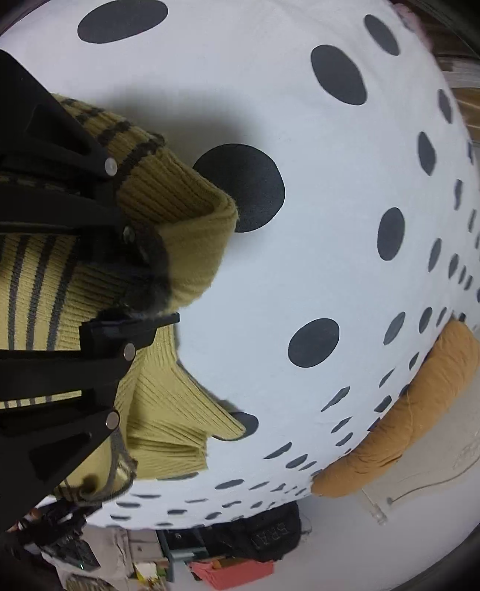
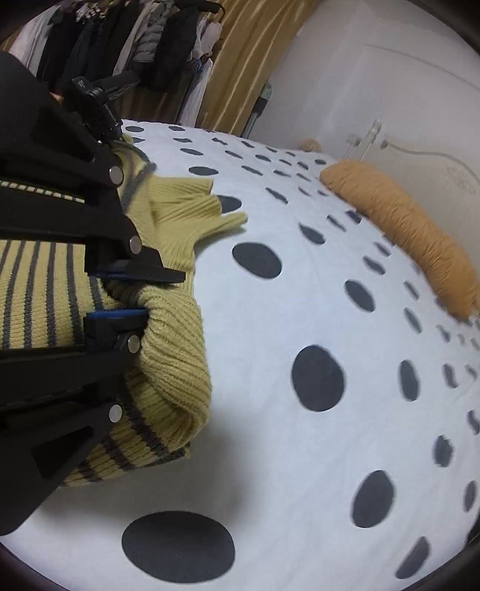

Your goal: Fold large clothes

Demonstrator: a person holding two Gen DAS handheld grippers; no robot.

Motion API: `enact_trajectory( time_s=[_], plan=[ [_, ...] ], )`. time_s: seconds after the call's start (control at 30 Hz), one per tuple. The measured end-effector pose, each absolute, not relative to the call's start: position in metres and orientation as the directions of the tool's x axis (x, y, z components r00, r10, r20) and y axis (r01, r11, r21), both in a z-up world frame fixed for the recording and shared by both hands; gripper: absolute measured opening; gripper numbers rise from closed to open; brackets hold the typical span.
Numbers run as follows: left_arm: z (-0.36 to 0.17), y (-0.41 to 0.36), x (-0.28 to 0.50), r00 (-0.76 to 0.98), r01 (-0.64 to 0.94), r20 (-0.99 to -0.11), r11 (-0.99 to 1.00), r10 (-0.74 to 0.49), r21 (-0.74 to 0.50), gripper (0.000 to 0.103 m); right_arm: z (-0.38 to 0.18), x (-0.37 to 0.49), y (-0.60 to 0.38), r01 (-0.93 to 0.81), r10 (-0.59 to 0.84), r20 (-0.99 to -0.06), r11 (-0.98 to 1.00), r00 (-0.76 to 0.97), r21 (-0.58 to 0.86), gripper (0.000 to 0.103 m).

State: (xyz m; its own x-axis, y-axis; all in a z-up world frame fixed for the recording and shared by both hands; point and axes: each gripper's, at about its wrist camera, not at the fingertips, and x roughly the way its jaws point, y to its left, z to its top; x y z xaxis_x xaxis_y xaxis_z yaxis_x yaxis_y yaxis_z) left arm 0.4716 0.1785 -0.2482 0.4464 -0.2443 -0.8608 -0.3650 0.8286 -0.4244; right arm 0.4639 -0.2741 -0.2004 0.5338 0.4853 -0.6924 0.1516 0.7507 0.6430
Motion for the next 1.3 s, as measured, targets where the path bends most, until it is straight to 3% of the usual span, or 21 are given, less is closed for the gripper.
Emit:
enact_trajectory(
  time_s=[0.03,0.07,0.1,0.13,0.3,0.43,0.6,0.7,0.77,0.8,0.83,0.87,0.9,0.97,1.03,1.1,1.17,1.3],
  plan=[
    [-0.241,0.185,0.471,0.467,-0.375,-0.850,0.816,-0.243,-0.440,0.041,-0.200,0.467,-0.276,0.157,0.486,-0.697,0.750,0.527,0.642,0.019],
    [-0.226,0.196,0.470,0.507,-0.394,-0.838,0.810,-0.202,-0.434,0.052,-0.194,0.469,-0.278,0.152,0.484,-0.697,0.754,0.528,0.639,0.031],
    [-0.213,0.203,0.465,0.538,-0.406,-0.828,0.812,-0.159,-0.420,0.070,-0.186,0.470,-0.281,0.148,0.473,-0.693,0.759,0.545,0.634,0.040],
    [-0.199,0.211,0.461,0.568,-0.415,-0.814,0.814,-0.118,-0.408,0.075,-0.175,0.469,-0.286,0.147,0.455,-0.682,0.762,0.572,0.631,0.048],
    [-0.153,0.232,0.429,0.588,-0.371,-0.801,0.843,-0.110,-0.388,0.075,-0.119,0.447,-0.303,0.123,0.417,-0.649,0.776,0.636,0.619,0.056],
    [-0.152,0.215,0.379,0.554,-0.298,-0.803,0.848,-0.220,-0.438,0.075,-0.101,0.404,-0.288,0.014,0.495,-0.604,0.766,0.624,0.642,0.056],
    [-0.194,0.167,0.321,0.449,-0.194,-0.836,0.879,-0.314,-0.435,0.074,-0.140,0.344,-0.253,-0.029,0.591,-0.612,0.731,0.525,0.682,0.056],
    [-0.223,0.149,0.307,0.409,-0.166,-0.872,0.917,-0.270,-0.362,0.072,-0.177,0.328,-0.241,0.005,0.575,-0.673,0.759,0.465,0.651,0.055],
    [-0.235,0.153,0.304,0.413,-0.179,-0.888,0.938,-0.202,-0.296,0.053,-0.200,0.326,-0.244,0.059,0.554,-0.706,0.767,0.441,0.638,0.050],
    [-0.237,0.161,0.306,0.413,-0.199,-0.893,0.939,-0.180,-0.281,0.033,-0.208,0.328,-0.250,0.085,0.521,-0.729,0.786,0.444,0.613,0.046],
    [-0.236,0.173,0.308,0.416,-0.228,-0.894,0.932,-0.168,-0.281,0.017,-0.213,0.331,-0.258,0.102,0.487,-0.749,0.805,0.450,0.585,0.033],
    [-0.235,0.192,0.310,0.417,-0.289,-0.899,0.917,-0.138,-0.275,0.015,-0.215,0.335,-0.269,0.112,0.452,-0.762,0.823,0.463,0.556,0.022],
    [-0.232,0.211,0.311,0.416,-0.355,-0.905,0.899,-0.094,-0.257,0.016,-0.214,0.339,-0.284,0.133,0.433,-0.764,0.825,0.478,0.550,0.020],
    [-0.220,0.248,0.306,0.382,-0.491,-0.923,0.856,0.049,-0.158,0.033,-0.203,0.346,-0.313,0.195,0.380,-0.763,0.818,0.523,0.540,0.023],
    [-0.207,0.272,0.294,0.424,-0.514,-0.906,0.824,0.003,-0.238,0.053,-0.184,0.345,-0.338,0.278,0.249,-0.788,0.841,0.563,0.464,0.024],
    [-0.198,0.278,0.275,0.463,-0.498,-0.885,0.810,-0.055,-0.310,0.065,-0.170,0.338,-0.353,0.272,0.259,-0.775,0.834,0.577,0.481,0.028],
    [-0.196,0.271,0.255,0.472,-0.473,-0.876,0.810,-0.098,-0.345,0.067,-0.164,0.323,-0.352,0.268,0.287,-0.782,0.827,0.553,0.493,0.057],
    [-0.214,0.228,0.224,0.459,-0.408,-0.857,0.801,-0.235,-0.438,0.068,-0.182,0.271,-0.333,0.257,0.368,-0.780,0.799,0.507,0.543,0.061]
  ],
)
